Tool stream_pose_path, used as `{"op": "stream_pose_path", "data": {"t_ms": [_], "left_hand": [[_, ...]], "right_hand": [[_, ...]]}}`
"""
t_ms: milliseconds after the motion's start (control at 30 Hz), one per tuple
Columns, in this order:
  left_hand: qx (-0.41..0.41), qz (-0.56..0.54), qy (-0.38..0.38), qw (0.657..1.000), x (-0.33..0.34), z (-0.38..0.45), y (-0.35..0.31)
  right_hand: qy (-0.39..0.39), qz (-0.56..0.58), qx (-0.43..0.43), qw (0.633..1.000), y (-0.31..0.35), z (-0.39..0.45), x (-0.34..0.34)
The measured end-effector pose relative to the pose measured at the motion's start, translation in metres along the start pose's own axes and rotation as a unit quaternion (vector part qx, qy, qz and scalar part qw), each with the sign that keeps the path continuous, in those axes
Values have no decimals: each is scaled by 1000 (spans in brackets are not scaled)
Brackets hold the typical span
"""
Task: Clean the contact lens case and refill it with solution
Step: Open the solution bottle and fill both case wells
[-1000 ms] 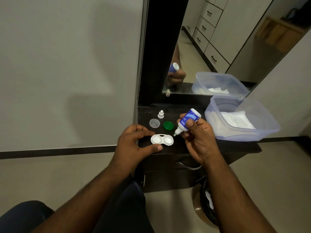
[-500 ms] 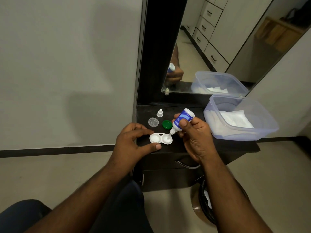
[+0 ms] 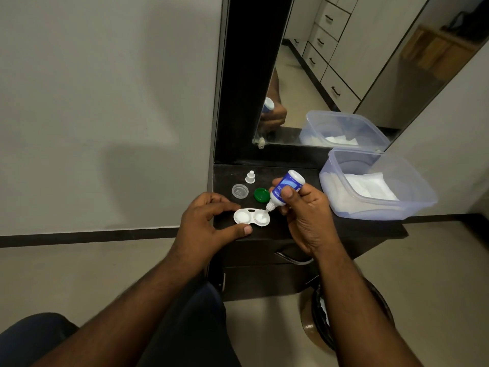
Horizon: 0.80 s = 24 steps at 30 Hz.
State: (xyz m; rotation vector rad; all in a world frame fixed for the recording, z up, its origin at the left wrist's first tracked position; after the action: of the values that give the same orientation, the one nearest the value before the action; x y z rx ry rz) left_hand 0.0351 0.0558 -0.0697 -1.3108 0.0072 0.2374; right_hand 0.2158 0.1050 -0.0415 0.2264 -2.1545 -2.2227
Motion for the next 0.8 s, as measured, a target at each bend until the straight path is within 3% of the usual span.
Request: {"op": "stream_pose_path", "data": {"t_ms": [200,500,800], "left_hand": [[1,-6,-4,1000,0,-1,0],[3,-29,-5,1000,0,-1,0],[-5,-24,-4,1000,0,-1,2]], "right_hand": [[5,5,-13,1000,-3,2,0],[-32,105,-2,994,-3,4,-4],[-40,91,8,995,-5,4,-7]]}}
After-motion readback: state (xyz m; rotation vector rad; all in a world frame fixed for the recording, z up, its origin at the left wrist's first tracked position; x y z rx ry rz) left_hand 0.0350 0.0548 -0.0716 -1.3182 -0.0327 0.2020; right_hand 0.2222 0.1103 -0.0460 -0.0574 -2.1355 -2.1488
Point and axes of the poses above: each hand's wrist, its own z-axis towards the middle knuckle, its own x-axis out of the palm, y = z × x, the point moved 3 cm from there along z, towards the middle knuckle, and after that the axes turned 15 degrees about -z, right-handed, at the moved point
